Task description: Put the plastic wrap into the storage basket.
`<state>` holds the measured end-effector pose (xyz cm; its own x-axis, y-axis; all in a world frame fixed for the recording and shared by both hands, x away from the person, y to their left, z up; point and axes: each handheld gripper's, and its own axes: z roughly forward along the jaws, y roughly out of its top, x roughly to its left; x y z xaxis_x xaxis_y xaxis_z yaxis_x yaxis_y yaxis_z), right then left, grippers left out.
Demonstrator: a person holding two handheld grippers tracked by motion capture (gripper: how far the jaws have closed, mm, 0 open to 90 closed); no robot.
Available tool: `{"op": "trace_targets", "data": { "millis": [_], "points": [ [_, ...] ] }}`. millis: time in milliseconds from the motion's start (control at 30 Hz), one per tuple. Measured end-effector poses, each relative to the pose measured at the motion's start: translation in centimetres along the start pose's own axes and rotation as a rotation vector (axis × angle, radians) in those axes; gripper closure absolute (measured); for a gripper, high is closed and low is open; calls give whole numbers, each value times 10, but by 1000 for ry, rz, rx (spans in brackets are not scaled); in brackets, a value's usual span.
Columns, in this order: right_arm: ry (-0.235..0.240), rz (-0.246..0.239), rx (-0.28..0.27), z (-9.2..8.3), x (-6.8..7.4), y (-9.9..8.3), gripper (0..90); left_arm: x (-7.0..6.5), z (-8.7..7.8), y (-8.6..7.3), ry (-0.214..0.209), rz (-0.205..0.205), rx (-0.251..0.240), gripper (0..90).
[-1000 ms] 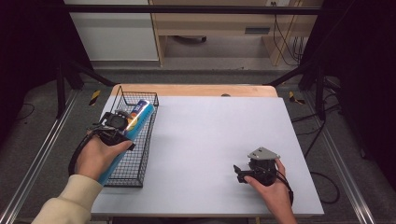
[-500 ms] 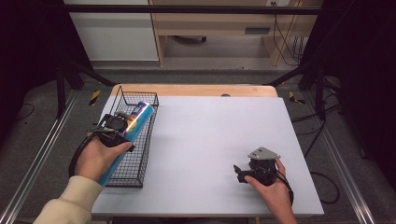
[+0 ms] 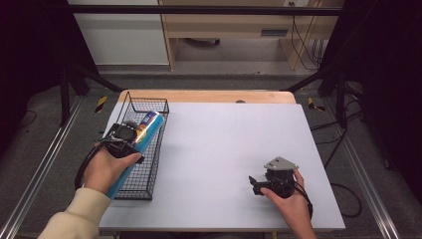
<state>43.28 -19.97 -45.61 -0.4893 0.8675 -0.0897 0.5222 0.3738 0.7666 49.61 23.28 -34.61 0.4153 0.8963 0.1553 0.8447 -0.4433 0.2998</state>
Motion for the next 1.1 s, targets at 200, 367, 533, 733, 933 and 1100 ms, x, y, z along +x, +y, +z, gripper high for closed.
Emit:
{"op": "trace_targets", "data": {
  "millis": [200, 367, 533, 733, 933, 1100],
  "points": [
    [0, -6, -1, 0, 0, 0, 90, 1, 3, -1, -4, -7, 10, 320],
    [0, -7, 4, 1, 0, 0, 90, 2, 10, 0, -15, -12, 31, 320],
    [-3, -8, 9, 1, 0, -1, 90, 5, 16, 1, -30, -25, 49, 319],
    [0, -1, 11, 2, 0, -1, 89, 9, 18, 1, -32, -38, 62, 319],
    [1, -18, 18, 3, 1, -1, 89, 13, 20, 3, -46, -47, 77, 318],
    [0, -17, 19, 4, 0, -1, 89, 19, 24, 2, -52, -56, 97, 318]
  ]
}}
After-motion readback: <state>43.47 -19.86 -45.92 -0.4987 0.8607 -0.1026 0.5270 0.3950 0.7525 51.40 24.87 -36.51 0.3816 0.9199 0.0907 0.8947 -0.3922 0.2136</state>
